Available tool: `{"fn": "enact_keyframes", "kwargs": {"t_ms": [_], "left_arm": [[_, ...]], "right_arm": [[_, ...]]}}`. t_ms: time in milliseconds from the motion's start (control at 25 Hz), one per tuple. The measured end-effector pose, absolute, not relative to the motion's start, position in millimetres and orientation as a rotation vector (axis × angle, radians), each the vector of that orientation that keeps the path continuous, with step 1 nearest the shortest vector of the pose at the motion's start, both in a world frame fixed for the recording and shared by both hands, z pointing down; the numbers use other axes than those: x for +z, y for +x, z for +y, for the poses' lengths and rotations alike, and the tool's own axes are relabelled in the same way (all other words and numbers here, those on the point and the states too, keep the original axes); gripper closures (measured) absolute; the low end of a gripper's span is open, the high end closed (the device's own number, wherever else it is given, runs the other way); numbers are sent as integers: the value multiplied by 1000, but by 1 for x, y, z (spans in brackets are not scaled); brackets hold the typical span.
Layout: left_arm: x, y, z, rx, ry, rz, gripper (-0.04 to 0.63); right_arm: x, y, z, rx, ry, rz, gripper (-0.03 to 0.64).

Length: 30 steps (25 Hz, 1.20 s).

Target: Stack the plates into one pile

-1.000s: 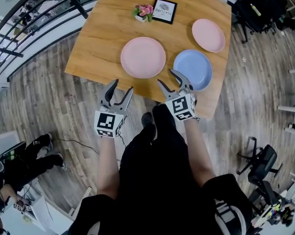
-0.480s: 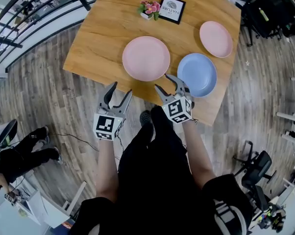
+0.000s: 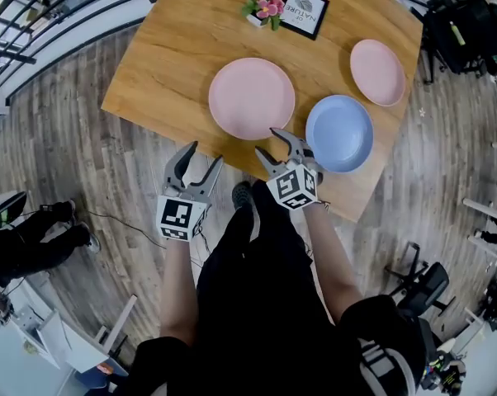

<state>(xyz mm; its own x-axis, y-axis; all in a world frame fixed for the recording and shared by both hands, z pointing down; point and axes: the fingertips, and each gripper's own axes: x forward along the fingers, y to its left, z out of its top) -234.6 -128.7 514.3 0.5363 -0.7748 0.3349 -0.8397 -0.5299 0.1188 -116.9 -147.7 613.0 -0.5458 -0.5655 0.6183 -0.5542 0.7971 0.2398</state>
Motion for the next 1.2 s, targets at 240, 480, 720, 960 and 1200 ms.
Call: {"fn": "enact_keyframes", "kwargs": {"t_ms": [240, 480, 720, 960, 1200], "left_arm": [[529, -238, -128, 371, 2479, -1357, 345], [542, -243, -127, 377, 2444, -1361, 345], [550, -243, -122, 382, 2432, -1361, 345], [555, -242, -118, 389, 2422, -1364, 345], [557, -247, -113, 395, 2403, -1370, 345]], "right_arm": [[633, -125, -151, -10, 780, -2271, 368], [654, -130, -150, -11, 733, -2257, 374], [671, -133, -147, -61, 685, -2219, 399], [691, -136, -148, -224, 569, -2111, 428], [700, -144, -147, -285, 521, -2070, 477]]}}
